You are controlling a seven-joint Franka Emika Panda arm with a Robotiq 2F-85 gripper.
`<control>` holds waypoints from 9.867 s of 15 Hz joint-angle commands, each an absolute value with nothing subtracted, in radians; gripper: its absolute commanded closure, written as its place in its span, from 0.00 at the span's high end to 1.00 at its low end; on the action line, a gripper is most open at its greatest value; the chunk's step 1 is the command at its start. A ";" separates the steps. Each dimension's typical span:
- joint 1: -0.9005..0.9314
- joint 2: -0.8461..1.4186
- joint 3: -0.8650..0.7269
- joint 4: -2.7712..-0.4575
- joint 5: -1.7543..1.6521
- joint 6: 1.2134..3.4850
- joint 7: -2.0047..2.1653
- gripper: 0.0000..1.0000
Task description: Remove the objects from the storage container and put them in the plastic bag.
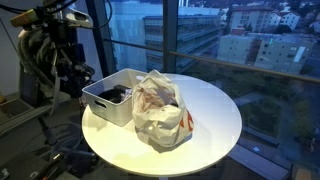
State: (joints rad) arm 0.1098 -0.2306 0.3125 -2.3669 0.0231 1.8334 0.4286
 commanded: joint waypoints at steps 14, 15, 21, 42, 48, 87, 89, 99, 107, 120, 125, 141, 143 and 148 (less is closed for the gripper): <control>0.305 0.550 0.097 -1.823 -0.328 2.317 0.731 1.00; 0.318 0.578 0.075 -1.801 -0.327 2.331 0.732 1.00; 0.327 0.717 0.004 -1.703 -0.266 2.389 0.708 1.00; 0.362 0.745 0.003 -1.650 -0.085 2.143 0.650 0.01; 0.489 0.712 -0.090 -1.580 -0.332 2.000 0.846 0.07; 0.149 0.481 -0.047 -1.693 -0.578 1.516 1.376 0.62; 0.147 0.459 -0.031 -1.679 -0.536 1.545 1.358 0.77; 0.257 0.505 0.079 -1.650 -0.419 1.886 1.226 1.00; 0.325 0.762 0.029 -1.465 -0.423 2.253 1.162 1.00; 0.395 0.995 -0.113 -1.234 -0.183 2.293 1.654 1.00; 0.396 1.021 -0.084 -1.172 -0.123 2.198 1.760 1.00; 0.378 1.020 0.016 -1.118 -0.082 2.138 1.753 0.31; 0.369 0.946 0.040 -1.168 -0.079 2.079 1.725 0.31; 0.351 0.748 0.012 -1.269 -0.131 1.703 1.610 0.31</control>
